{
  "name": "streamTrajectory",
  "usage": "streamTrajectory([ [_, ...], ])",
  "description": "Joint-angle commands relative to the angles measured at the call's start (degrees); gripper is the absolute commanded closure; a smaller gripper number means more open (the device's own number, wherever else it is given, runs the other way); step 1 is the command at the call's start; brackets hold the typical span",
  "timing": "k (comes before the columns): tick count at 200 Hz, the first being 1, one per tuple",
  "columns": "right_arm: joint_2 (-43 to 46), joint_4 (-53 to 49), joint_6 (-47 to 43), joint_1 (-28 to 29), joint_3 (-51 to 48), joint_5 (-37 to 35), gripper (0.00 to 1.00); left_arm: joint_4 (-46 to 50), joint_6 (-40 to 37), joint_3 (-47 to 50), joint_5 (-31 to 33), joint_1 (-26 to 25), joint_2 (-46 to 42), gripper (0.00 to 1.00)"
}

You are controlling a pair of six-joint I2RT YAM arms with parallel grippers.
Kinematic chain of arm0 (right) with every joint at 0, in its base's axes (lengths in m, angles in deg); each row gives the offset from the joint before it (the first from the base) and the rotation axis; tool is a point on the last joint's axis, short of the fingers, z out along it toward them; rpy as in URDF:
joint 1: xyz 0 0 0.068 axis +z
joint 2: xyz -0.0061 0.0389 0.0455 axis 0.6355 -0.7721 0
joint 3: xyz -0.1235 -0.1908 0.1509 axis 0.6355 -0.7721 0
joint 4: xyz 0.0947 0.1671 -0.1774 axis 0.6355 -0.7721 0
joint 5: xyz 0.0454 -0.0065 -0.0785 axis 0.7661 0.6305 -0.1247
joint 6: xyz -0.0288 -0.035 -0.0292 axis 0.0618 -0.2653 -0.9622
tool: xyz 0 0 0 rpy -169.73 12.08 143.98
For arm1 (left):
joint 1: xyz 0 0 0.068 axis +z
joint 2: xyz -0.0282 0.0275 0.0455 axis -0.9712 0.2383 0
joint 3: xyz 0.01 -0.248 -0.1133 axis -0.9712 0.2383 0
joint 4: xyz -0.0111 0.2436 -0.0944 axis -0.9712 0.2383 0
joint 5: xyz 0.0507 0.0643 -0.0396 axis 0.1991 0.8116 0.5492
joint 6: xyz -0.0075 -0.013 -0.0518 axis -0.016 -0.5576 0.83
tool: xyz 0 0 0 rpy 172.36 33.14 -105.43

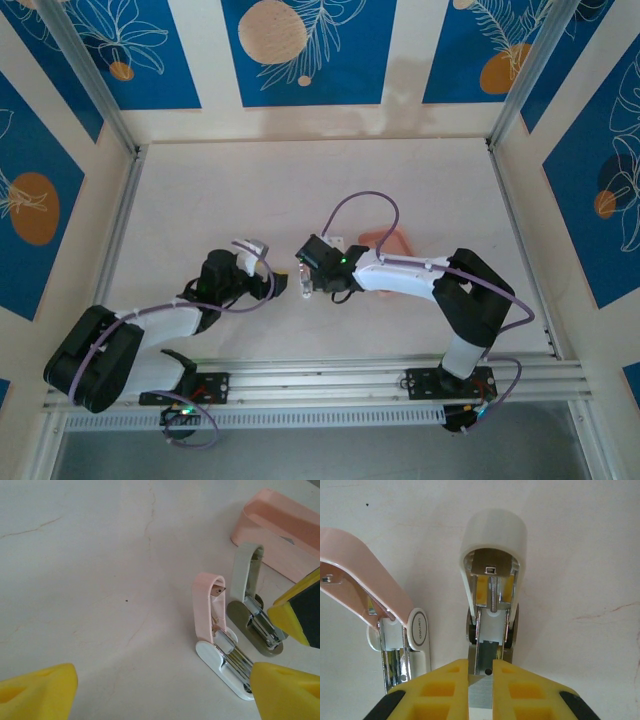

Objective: Load the staples into the stapler

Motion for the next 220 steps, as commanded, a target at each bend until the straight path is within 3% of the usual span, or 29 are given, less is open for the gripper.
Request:
streamTrajectory([
  [1, -0.42, 0.03, 0.16, -0.58, 1.34, -1.29, 0.85, -0.74, -0.55, -0.27, 0.65, 0.59, -0.85, 0.11],
  [220, -2.38, 0.15, -1.61, -1.44, 1.69, 0.65, 0.85, -2.75, 1.26, -0.25, 0.73, 0.53, 0.93, 0.11],
])
